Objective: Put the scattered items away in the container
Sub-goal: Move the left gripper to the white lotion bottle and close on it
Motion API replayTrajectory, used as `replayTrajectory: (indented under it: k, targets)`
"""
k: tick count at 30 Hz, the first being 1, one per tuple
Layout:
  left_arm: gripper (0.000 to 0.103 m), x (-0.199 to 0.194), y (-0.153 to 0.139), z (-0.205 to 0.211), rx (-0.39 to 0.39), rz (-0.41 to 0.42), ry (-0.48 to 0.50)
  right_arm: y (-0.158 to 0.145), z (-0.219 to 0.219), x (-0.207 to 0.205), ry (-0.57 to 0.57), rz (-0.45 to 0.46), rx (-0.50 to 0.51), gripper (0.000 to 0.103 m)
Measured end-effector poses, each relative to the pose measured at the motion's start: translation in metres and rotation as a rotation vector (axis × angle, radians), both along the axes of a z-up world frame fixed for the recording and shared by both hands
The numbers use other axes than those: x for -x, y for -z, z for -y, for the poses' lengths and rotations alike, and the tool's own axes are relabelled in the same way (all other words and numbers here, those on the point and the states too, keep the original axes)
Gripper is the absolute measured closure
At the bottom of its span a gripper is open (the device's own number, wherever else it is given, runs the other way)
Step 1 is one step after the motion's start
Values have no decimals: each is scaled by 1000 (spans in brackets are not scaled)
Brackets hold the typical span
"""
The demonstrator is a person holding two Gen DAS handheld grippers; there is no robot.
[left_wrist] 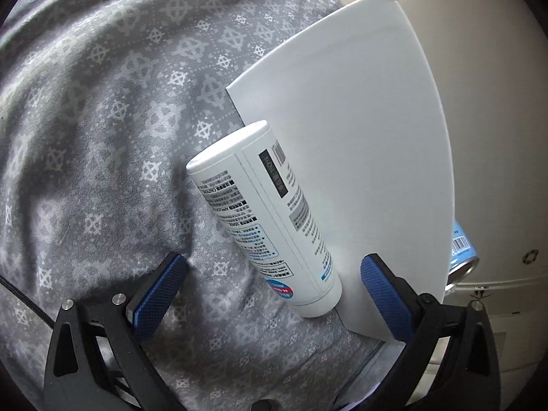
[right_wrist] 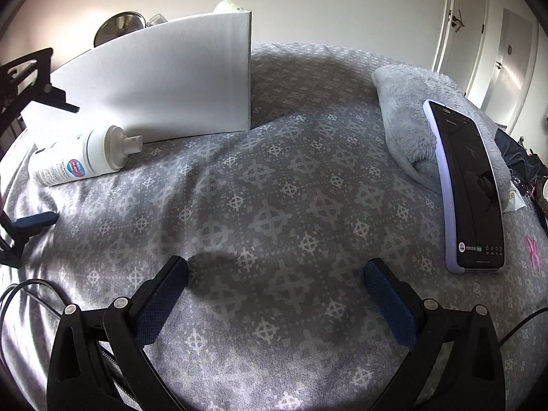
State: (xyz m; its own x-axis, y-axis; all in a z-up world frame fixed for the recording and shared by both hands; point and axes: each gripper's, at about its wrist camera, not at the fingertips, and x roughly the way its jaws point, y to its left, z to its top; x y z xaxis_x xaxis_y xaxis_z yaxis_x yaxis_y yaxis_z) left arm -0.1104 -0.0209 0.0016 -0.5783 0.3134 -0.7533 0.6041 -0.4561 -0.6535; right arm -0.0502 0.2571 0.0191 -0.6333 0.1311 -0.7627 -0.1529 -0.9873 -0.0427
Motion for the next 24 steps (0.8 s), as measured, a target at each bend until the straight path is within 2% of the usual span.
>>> replayTrajectory:
  k: [5,7,13,19,24]
  targets:
    - [2,7,-9,-17,135,76,71,0,0,0,0,0,0,0]
    - [7,4,-12,-18,164,97,92,0,0,0,0,-1,1,0]
    - [11,-11,-24,-16,212,114,170,0,0,-1,0,0,0,0]
    - [9,-27,-30,-11,207,159,136,-1,1,-1,0,0,0,0]
    - [0,-19,-33,-12,224,186,111,0,1,-1,0,0,0,0]
